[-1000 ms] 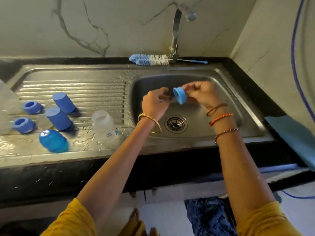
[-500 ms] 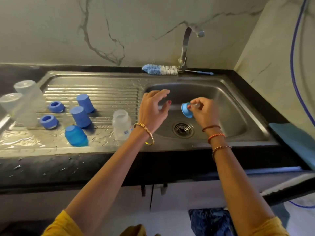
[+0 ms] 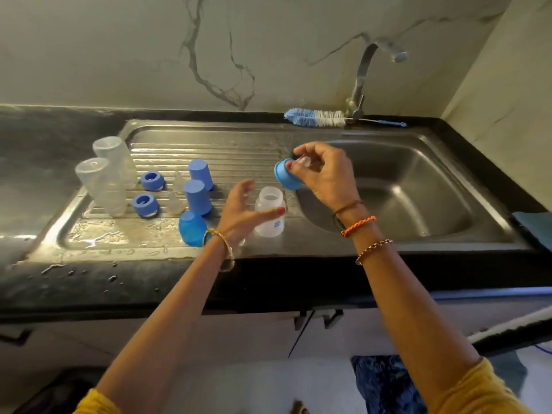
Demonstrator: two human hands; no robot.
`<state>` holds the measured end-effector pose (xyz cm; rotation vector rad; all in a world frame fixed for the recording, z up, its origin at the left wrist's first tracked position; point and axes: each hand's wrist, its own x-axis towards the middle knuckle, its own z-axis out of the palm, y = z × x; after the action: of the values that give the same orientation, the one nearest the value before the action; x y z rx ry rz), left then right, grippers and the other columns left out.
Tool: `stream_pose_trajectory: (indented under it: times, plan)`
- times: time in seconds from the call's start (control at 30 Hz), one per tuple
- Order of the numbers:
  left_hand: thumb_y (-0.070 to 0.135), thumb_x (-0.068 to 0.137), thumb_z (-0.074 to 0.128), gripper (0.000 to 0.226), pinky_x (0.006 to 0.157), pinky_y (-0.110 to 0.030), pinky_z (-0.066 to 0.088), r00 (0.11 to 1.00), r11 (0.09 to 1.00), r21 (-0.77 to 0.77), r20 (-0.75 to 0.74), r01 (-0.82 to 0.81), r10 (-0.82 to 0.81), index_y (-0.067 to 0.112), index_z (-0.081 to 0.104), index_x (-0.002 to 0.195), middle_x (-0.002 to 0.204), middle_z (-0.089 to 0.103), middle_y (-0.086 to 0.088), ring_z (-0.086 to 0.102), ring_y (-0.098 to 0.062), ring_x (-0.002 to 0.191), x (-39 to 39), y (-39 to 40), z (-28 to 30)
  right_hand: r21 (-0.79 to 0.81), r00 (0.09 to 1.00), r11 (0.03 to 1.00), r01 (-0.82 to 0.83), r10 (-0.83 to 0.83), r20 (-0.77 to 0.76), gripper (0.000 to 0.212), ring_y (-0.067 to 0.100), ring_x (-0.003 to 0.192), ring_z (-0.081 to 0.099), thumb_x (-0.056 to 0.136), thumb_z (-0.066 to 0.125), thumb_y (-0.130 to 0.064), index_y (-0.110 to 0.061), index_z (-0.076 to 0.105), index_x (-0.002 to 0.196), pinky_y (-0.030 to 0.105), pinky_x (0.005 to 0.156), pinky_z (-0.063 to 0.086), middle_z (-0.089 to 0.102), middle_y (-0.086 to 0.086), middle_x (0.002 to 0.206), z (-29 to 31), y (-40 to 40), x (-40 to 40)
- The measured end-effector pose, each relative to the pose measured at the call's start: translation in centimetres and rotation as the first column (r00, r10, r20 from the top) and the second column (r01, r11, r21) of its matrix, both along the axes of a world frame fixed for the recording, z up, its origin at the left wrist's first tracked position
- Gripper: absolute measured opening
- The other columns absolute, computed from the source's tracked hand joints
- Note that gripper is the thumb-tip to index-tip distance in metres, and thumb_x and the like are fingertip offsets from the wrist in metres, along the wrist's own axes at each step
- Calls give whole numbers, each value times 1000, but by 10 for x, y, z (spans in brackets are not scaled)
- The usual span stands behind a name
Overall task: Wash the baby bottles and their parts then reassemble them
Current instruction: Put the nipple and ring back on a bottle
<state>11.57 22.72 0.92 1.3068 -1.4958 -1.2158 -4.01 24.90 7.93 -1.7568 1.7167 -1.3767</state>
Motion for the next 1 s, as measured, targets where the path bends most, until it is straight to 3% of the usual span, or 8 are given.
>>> stream_pose_trajectory:
  times: [0.1,0.23,0.4,0.57,0.63,0.8,0.93,1.0]
  plan:
    - [26,50,90,93,99,-37,44,995,999,-21,91,45,-43,10,44,129,128,50,-8,51,-22,114,0,-4,-17,51,994,999,-15,20,-105,25,6,68,58,77,74,-23,-9,67,96,18,69,48,65,1,83,-5,-1,15]
    - [18,57,87,71,74,-19,44,990,991,-131,143,33,-14,10,52,118,113,59,-9,54,-18,93,-8,-5,-27,87,984,996,-29,44,-175,25,13,75,61,76,75,-23,-9,70,96,27,74,52,69,6,90,-12,-2,25]
    - [18,60,84,58,60,-11,36,990,982,-191,139,0,27,6,57,110,94,56,-3,49,-15,79,-14,-1,-29,79,971,997,-23,41,-236,24,3,73,52,78,73,-22,-8,72,98,2,64,37,70,5,96,-25,-3,33]
    - [39,41,74,71,65,-17,42,997,991,-135,79,-11,22,10,58,103,94,61,-5,54,-14,78,-12,-3,-32,121,974,992,-29,55,-218,25,5,78,57,77,73,-20,-8,72,99,14,73,46,70,1,93,-24,-7,36]
    - [34,45,82,71,70,-26,44,992,993,-121,126,11,5,9,57,106,97,61,-5,54,-16,82,-10,-4,-30,149,974,988,-48,79,-211,24,5,79,58,78,73,-20,-7,71,99,13,74,47,68,-2,92,-23,-7,34]
    - [23,55,87,62,71,-26,42,978,990,-132,207,53,-25,8,55,105,95,57,0,51,-15,82,-4,-10,-27,224,976,970,-89,130,-174,25,8,84,60,77,74,-19,-6,71,98,11,75,47,70,3,97,-22,-11,29]
    - [25,55,87,64,75,-29,46,964,986,-136,257,99,-61,10,54,108,97,57,2,53,-16,85,-2,-13,-25,141,985,990,26,-1,-172,27,14,76,63,74,76,-30,-7,71,88,27,73,52,70,3,83,-33,-11,34]
    - [26,53,87,67,74,-28,47,959,985,-135,274,108,-68,10,53,109,98,58,1,54,-16,84,-2,-15,-25,100,982,991,90,-72,-175,33,13,72,60,74,75,-35,-6,69,86,27,69,50,66,1,77,-38,-9,39]
